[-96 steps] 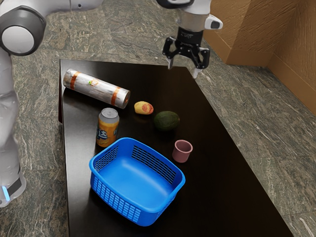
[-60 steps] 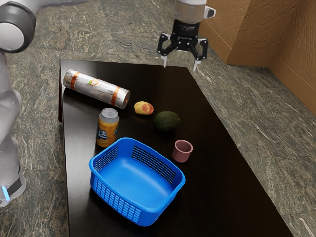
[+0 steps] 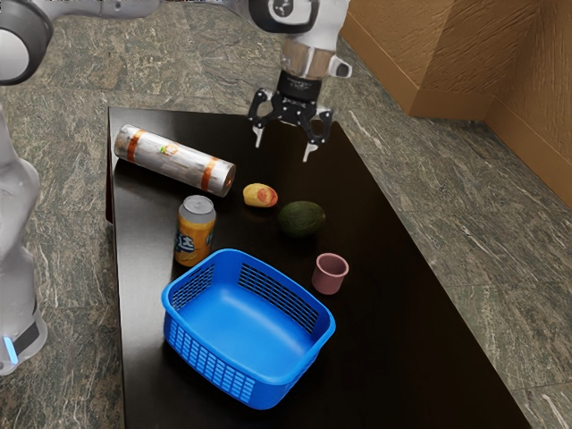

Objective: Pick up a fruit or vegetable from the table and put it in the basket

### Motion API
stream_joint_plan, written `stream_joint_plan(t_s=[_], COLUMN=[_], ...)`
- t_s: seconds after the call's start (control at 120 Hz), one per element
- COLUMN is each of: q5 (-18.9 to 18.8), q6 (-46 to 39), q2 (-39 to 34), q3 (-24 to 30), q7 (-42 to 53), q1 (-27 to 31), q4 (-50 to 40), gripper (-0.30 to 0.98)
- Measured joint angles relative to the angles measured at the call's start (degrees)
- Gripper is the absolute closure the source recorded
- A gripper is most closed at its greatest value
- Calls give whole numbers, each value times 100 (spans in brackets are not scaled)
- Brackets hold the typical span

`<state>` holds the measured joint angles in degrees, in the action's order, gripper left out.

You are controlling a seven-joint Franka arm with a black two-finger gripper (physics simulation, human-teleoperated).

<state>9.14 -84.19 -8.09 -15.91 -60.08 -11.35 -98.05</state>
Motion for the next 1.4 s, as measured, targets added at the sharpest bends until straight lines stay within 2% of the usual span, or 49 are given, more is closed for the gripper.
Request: stream_joint_plan(t_s=[0.267,0.333,0.433,0.533,0.767,0.9,1.192,1.4], q5=[-367,-570,-792,-850,-488,-333,-211,143], q6=[-578,-654,-747,-881,-1597,-1962,-2280,-2632], q2=[-69,-79,54,228,-330,-318,13,261], q3=[-10,-15,-17,0,24,92,72,126], q7=[1673,2200,3091,3909,5297,5871,6834,7324], q1=[5,21,36,20,-15,27,530,513], q4=[-323,-365,-381,-403,-1479,-1574,-1697,-1696], gripper=[0,0,0,0,0,0,0,0])
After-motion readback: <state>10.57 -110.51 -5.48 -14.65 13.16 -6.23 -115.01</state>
